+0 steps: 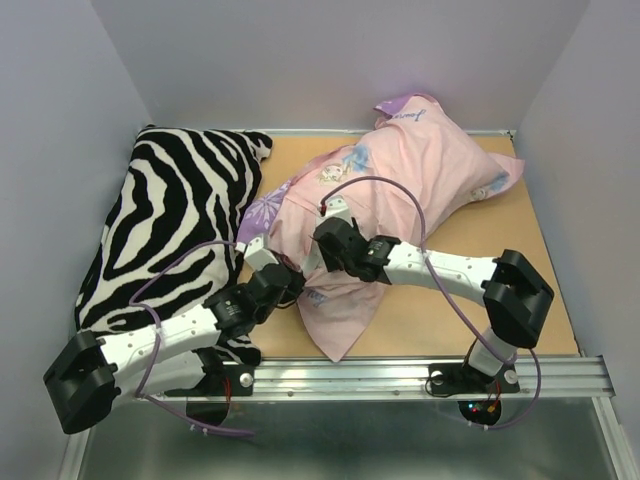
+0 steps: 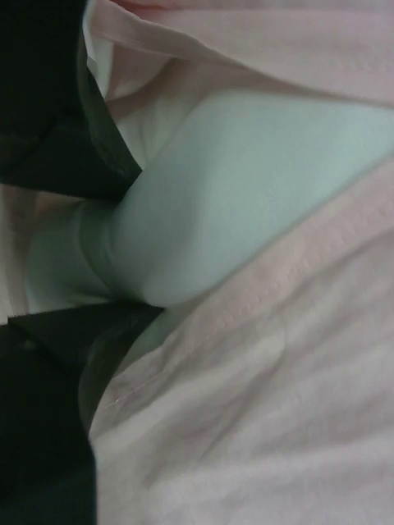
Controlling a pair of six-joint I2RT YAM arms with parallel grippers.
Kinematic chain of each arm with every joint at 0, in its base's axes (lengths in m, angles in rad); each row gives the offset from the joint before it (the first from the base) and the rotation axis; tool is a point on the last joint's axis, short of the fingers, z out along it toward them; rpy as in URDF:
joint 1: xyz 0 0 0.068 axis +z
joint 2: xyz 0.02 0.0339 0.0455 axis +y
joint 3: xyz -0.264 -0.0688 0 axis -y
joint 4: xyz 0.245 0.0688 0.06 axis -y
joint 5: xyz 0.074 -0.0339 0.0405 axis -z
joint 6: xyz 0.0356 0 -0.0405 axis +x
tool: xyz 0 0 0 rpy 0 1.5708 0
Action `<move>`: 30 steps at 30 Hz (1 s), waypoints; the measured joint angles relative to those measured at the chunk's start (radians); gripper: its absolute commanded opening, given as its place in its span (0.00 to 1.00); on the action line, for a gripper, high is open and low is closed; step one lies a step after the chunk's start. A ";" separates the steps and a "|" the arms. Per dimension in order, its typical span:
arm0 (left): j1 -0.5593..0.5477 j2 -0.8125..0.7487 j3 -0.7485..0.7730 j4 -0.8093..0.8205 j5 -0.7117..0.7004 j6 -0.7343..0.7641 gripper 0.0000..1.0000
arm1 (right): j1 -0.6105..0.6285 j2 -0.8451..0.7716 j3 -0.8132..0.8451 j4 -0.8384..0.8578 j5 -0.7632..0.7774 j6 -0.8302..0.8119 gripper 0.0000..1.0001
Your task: Remove the pillowcase from the pillow
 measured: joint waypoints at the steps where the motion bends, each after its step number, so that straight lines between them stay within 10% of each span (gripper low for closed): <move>1: -0.001 -0.013 -0.003 -0.003 0.001 0.000 0.00 | -0.016 0.014 0.001 0.006 -0.010 0.003 0.14; 4: -0.004 -0.037 -0.005 -0.006 0.005 0.013 0.00 | -0.066 0.028 0.037 -0.001 -0.047 0.019 0.00; 30: -0.163 0.109 0.086 0.193 0.011 0.217 0.00 | -0.299 0.134 0.654 -0.491 -0.313 0.045 0.01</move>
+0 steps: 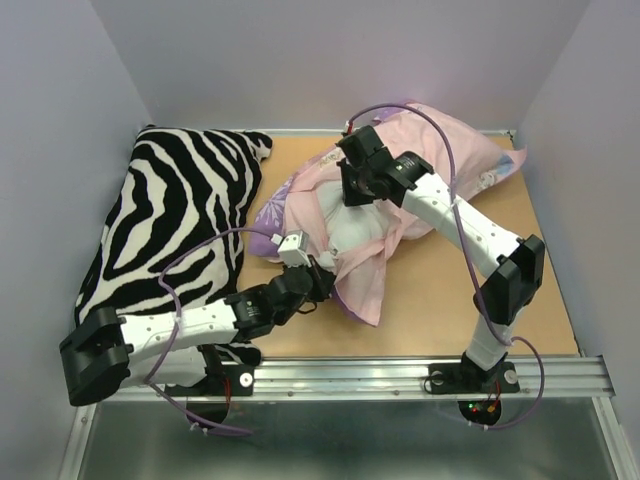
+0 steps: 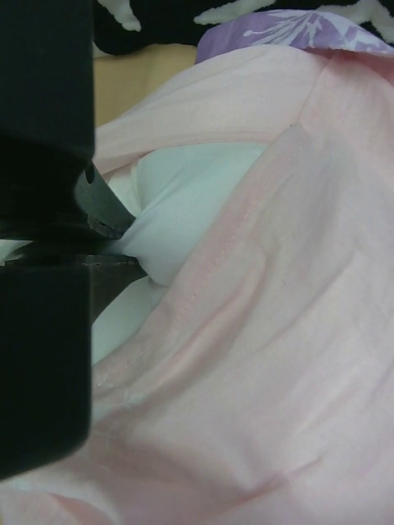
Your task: Remove the pillowcase from the pillow
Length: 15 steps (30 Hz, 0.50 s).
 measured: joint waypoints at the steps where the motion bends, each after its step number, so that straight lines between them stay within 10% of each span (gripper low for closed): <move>1: -0.007 0.014 -0.004 0.011 -0.006 -0.006 0.00 | -0.004 0.010 0.015 -0.015 -0.002 0.000 0.00; 15: -0.097 0.133 -0.049 0.071 -0.049 -0.158 0.00 | -0.138 -0.010 0.121 -0.127 -0.061 0.004 0.00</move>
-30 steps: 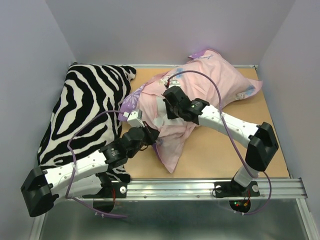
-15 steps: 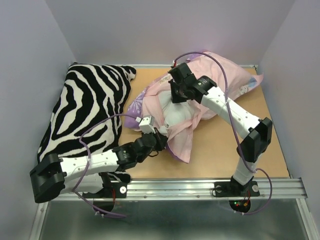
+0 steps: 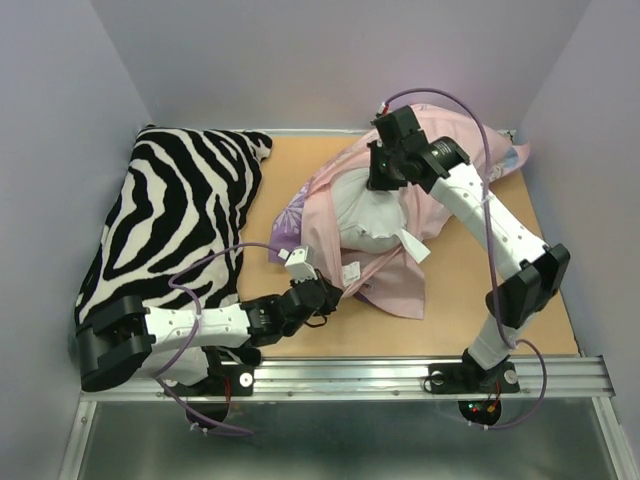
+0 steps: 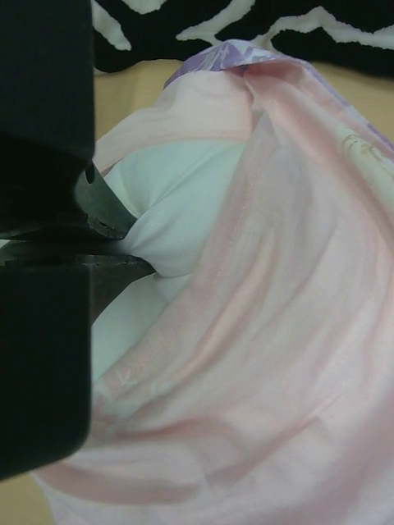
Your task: Remove the pillowcase from the pillow
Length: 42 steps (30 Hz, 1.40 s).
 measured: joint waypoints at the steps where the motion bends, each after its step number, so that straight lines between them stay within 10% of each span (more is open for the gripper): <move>1: 0.002 0.000 0.003 -0.005 -0.005 -0.012 0.00 | 0.000 -0.037 -0.045 0.019 -0.003 0.006 0.00; 5: 0.035 -0.004 0.013 -0.034 0.011 -0.038 0.05 | -0.008 -0.233 -0.251 0.071 0.000 0.027 0.00; 13: 0.123 -0.112 0.113 -0.146 0.039 0.038 0.60 | -0.031 -0.678 -0.626 0.183 0.034 0.069 0.00; 26: 0.099 -0.329 0.244 -0.364 -0.030 0.139 0.88 | -0.031 -0.666 -0.684 0.228 0.033 0.082 0.01; 37: 0.260 -0.088 0.448 -0.443 -0.090 0.281 0.84 | -0.031 -0.659 -0.684 0.242 0.029 0.082 0.01; 42: 0.312 -0.011 0.501 -0.418 -0.063 0.334 0.46 | -0.031 -0.660 -0.684 0.242 0.027 0.082 0.01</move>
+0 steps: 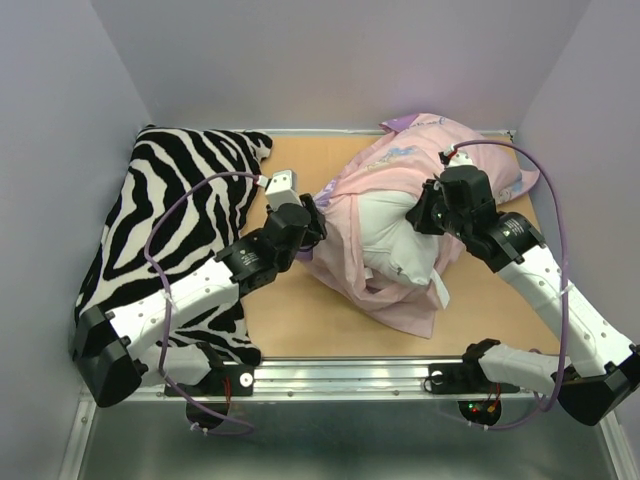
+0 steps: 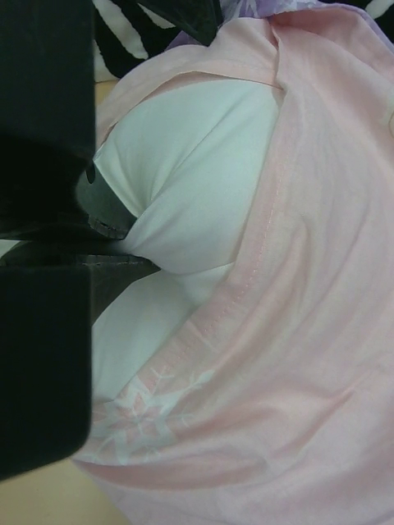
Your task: Remove the pillowcase from the pillow
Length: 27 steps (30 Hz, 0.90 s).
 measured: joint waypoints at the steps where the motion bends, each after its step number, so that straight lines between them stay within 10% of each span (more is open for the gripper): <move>1: 0.013 0.001 0.000 0.005 0.014 0.014 0.38 | 0.000 0.000 0.000 0.000 -0.002 0.000 0.01; 5: 0.071 0.001 0.000 0.034 0.057 0.042 0.01 | 0.000 0.000 0.000 0.000 -0.003 0.000 0.01; 13: 0.238 0.001 -0.027 0.055 0.103 0.025 0.01 | 0.000 -0.017 0.001 -0.002 0.015 -0.004 0.01; 18: 0.250 -0.006 -0.056 0.083 0.187 0.032 0.53 | -0.001 -0.020 0.001 -0.007 0.019 -0.005 0.01; 27: 0.099 -0.125 -0.018 0.058 0.167 0.087 0.61 | -0.001 -0.018 0.001 -0.010 0.013 -0.006 0.00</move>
